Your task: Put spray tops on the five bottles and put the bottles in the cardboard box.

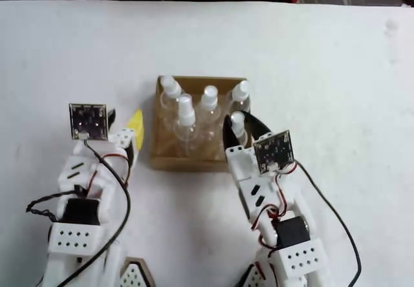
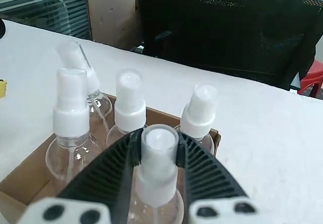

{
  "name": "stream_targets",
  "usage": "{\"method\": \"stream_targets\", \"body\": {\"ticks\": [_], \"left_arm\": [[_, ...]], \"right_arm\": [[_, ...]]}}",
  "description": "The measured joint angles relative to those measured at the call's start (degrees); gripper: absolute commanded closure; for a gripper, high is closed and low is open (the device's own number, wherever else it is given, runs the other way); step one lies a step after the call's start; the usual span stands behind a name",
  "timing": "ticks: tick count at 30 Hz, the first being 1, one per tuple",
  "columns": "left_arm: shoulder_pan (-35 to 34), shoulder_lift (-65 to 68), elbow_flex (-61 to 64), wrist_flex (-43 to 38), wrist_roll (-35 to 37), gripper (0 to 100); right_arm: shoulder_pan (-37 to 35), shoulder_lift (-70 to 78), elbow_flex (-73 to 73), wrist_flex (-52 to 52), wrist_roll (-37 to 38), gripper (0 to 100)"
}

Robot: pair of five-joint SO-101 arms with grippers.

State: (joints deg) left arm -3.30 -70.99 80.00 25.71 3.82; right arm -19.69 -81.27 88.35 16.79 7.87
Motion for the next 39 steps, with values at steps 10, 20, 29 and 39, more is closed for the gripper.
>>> {"method": "stream_targets", "body": {"ticks": [10,20,29,39], "left_arm": [[0.0,0.0,0.0,0.0,0.0,82],[0.0,0.0,0.0,0.0,0.0,82],[0.0,0.0,0.0,0.0,0.0,82],[0.0,0.0,0.0,0.0,0.0,82]], "right_arm": [[0.0,0.0,1.1,0.0,0.0,90.4],[0.3,0.4,2.2,0.7,0.1,83.0],[0.2,0.4,-7.1,9.3,-3.0,83.0],[0.1,0.4,-8.7,10.7,-3.7,83.0]]}}
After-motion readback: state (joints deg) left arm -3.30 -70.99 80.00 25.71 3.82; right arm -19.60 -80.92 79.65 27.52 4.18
